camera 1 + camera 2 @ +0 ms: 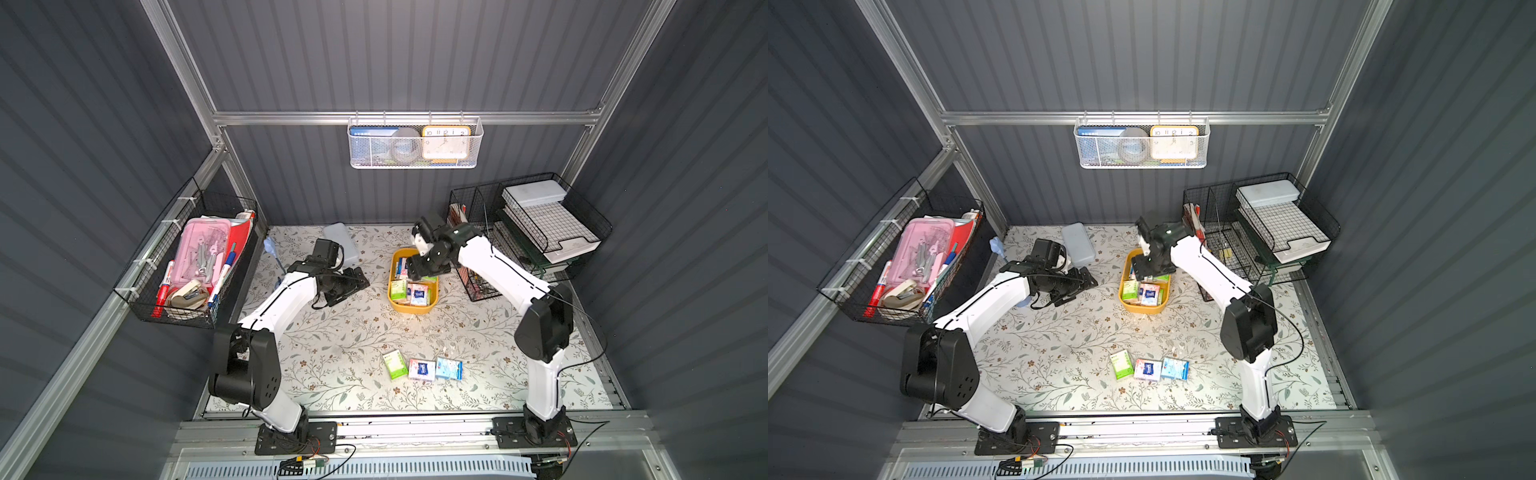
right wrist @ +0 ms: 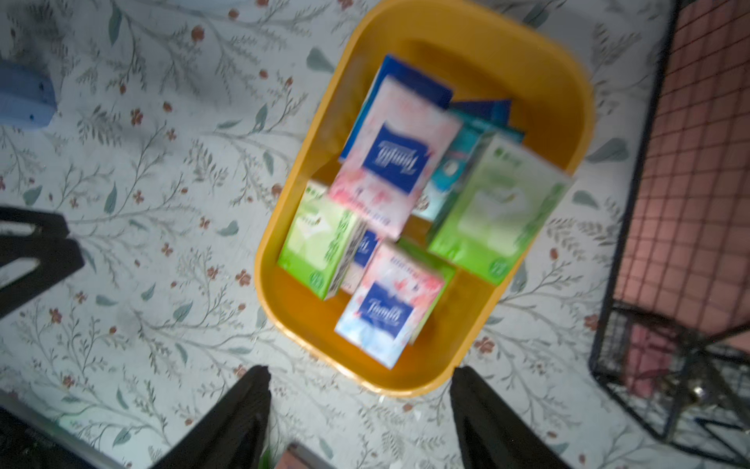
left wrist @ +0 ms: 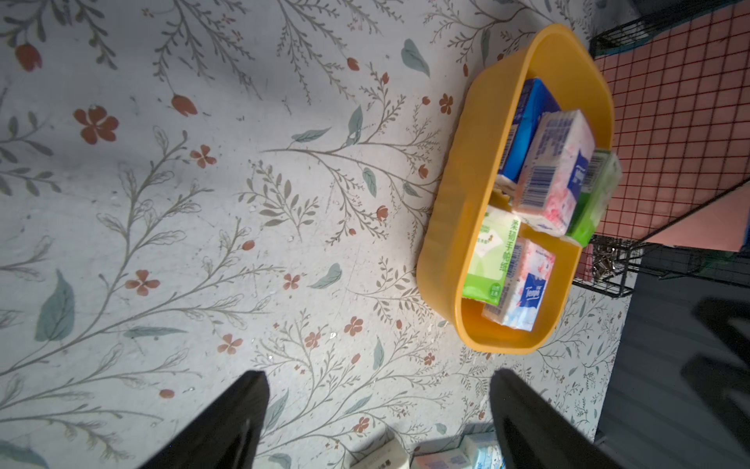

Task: Put the pocket tissues into the storage box
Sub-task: Place the pocket tissues in the storage box, then pick up the pocket tissues from the center of the board.

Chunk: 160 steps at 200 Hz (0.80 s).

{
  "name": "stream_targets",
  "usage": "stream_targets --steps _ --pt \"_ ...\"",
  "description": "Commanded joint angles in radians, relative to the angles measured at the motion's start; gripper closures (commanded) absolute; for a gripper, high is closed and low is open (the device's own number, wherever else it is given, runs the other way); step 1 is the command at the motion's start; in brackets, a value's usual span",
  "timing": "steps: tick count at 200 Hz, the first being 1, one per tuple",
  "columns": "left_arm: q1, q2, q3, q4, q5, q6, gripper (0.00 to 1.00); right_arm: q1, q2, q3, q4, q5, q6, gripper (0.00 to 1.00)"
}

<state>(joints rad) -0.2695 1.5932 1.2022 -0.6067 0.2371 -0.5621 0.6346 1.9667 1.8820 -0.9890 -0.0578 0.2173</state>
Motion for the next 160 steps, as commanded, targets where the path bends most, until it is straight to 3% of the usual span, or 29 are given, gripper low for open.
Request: stream_targets --steps 1,36,89,160 --pt "-0.002 -0.043 -0.044 -0.044 -0.053 0.014 0.09 0.09 -0.059 -0.107 0.002 0.029 0.083 0.23" --pt "0.009 -0.064 -0.108 -0.002 -0.09 -0.046 0.08 0.232 -0.103 -0.23 0.004 0.022 0.205 0.2" --pt "0.045 -0.118 -0.168 0.01 -0.115 -0.062 0.07 0.384 -0.113 -0.379 0.024 0.013 0.264 0.19" --pt "0.047 -0.145 -0.18 0.009 -0.119 -0.06 0.07 0.43 0.068 -0.283 -0.021 -0.04 0.246 0.2"
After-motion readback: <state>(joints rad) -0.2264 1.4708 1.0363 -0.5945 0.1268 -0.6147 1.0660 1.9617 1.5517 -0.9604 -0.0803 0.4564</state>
